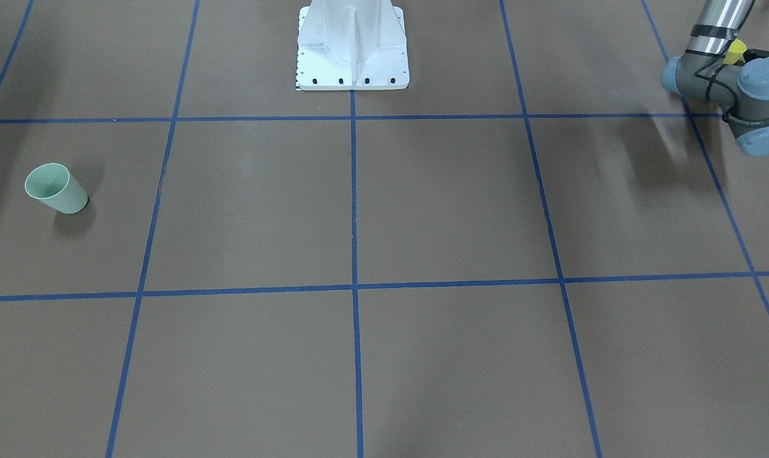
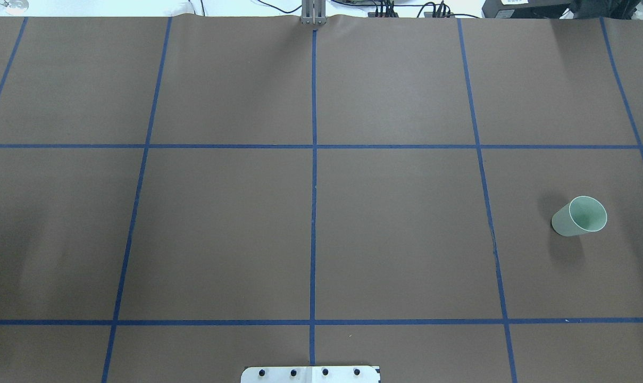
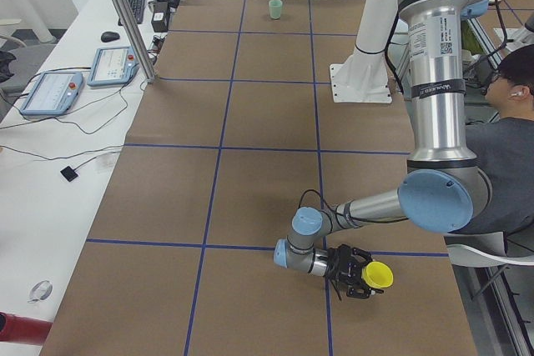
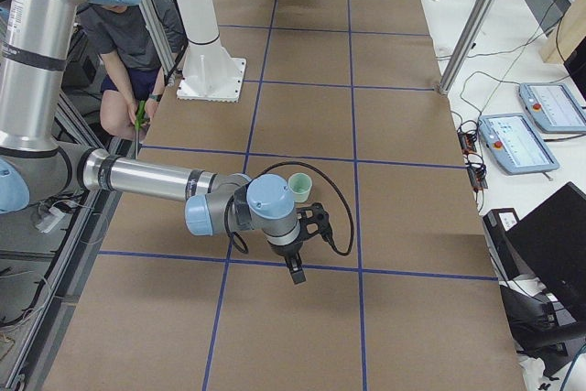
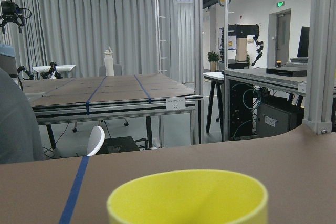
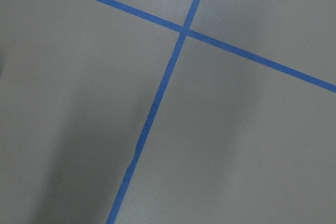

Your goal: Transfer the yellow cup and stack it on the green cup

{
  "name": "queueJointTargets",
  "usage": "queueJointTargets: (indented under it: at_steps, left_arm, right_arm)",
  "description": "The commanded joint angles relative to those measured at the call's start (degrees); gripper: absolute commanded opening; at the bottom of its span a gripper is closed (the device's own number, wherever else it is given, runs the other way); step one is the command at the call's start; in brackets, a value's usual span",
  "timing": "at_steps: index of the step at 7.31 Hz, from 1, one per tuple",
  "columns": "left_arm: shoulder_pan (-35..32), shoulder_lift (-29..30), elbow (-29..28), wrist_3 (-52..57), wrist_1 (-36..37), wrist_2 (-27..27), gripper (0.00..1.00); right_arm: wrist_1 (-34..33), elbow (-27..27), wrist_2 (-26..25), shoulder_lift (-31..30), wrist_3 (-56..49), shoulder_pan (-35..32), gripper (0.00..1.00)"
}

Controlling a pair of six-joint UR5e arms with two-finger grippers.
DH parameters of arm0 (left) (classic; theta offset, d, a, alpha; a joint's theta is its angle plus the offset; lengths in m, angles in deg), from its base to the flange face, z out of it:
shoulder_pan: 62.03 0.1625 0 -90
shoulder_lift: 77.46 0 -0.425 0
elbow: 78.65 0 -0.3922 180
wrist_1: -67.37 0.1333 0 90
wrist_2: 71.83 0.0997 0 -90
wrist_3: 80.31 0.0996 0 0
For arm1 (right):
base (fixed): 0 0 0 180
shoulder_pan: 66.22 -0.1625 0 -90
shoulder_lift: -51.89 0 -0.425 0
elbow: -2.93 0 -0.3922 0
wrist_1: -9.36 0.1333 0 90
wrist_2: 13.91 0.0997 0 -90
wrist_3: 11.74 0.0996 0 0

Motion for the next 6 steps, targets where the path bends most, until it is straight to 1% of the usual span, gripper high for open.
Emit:
queueJointTargets:
  at_steps: [1, 3, 4, 5, 6]
  left_arm:
    - [0.71, 0.01, 0.16, 0.08, 0.49, 0.50, 0.00]
    - [0.80, 0.01, 0.34, 0.78, 1.19, 1.28, 0.00]
    - [0.80, -0.07, 1.73, 0.95, 3.02, 4.25, 0.00]
    - [0.80, -1.55, 4.79, 2.09, 5.13, 5.76, 0.00]
    - [0.80, -2.70, 6.39, 2.62, 5.58, 6.73, 0.00]
  right_arm:
    - [0.00, 0.00, 0.03, 0.21, 0.00, 0.01, 1.00]
    - [-0.09, 0.00, 0.03, 0.56, 0.09, 0.01, 1.00]
    - [-0.18, -0.09, 0.03, 0.91, 0.26, 0.01, 1.00]
    - [-0.18, -0.09, 0.03, 1.00, 0.61, 0.01, 1.00]
    - [-0.18, -0.09, 0.03, 1.09, 0.79, 0.01, 1.00]
